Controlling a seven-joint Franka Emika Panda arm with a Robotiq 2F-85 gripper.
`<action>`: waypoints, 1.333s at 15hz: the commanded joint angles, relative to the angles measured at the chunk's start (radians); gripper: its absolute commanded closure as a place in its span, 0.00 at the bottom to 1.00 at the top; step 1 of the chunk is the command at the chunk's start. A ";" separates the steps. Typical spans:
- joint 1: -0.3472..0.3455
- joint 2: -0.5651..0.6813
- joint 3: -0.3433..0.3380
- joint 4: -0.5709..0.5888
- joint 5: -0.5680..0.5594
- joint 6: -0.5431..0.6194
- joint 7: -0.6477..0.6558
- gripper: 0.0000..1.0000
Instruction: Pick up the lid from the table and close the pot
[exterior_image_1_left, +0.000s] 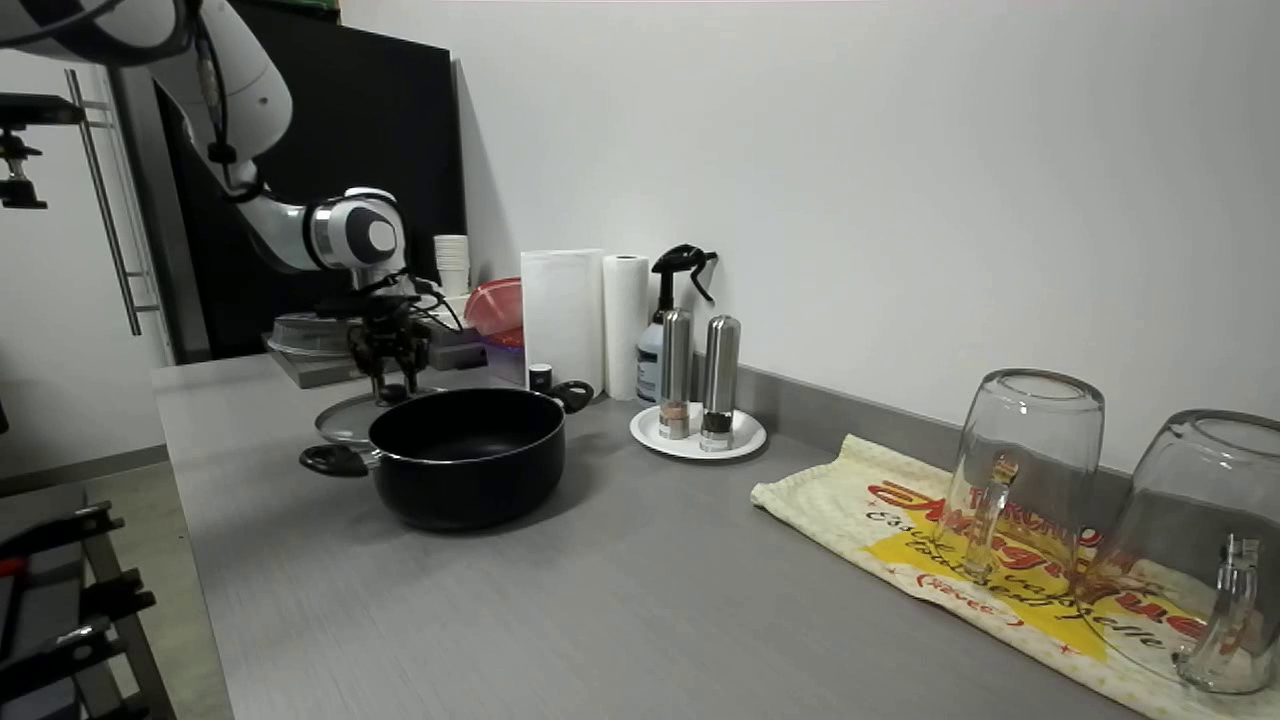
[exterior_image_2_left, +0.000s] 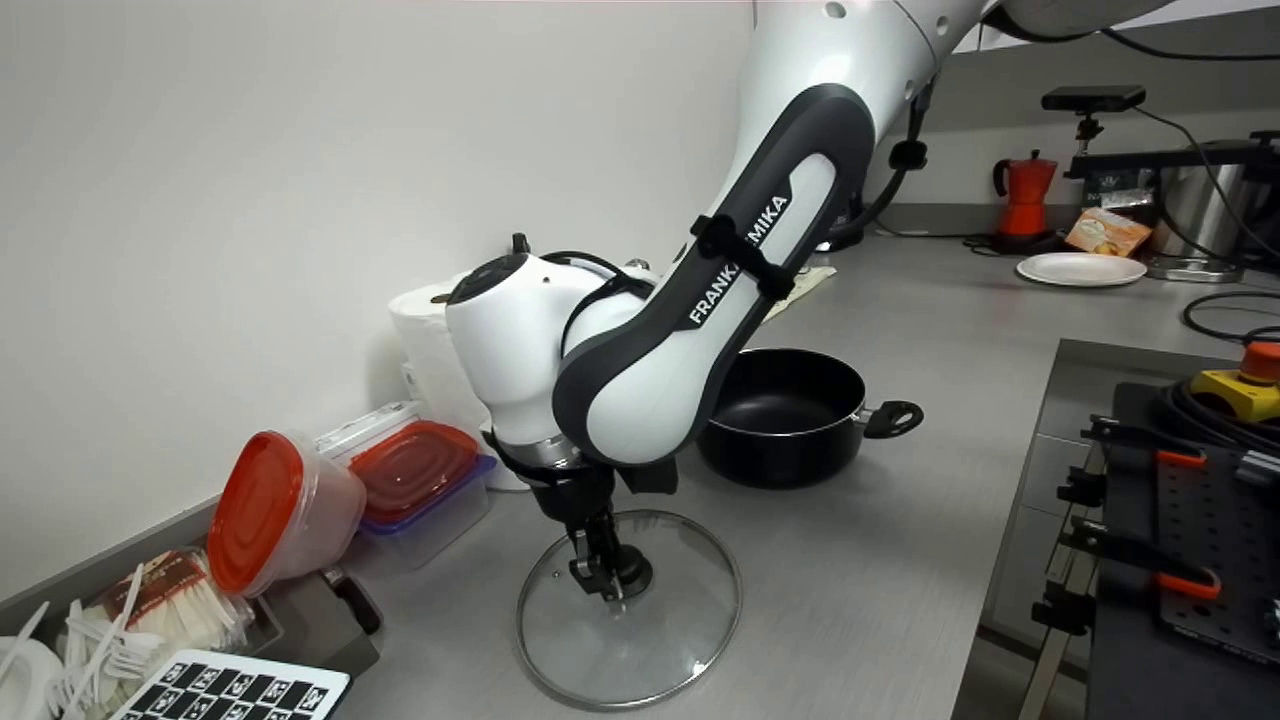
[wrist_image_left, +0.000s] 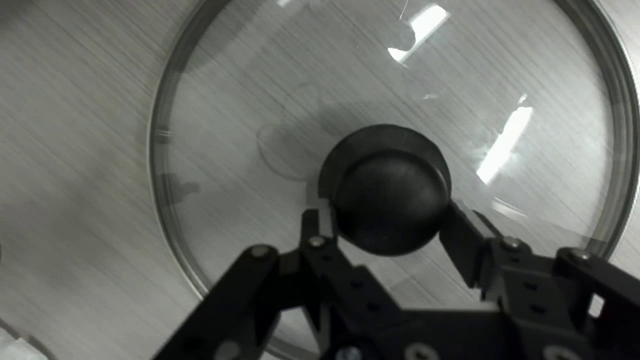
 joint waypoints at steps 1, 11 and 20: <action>0.019 0.026 -0.011 0.055 0.025 -0.039 -0.015 0.73; 0.012 -0.067 -0.014 -0.003 0.005 -0.035 -0.029 0.77; -0.044 -0.284 -0.021 -0.048 -0.001 -0.087 -0.090 0.77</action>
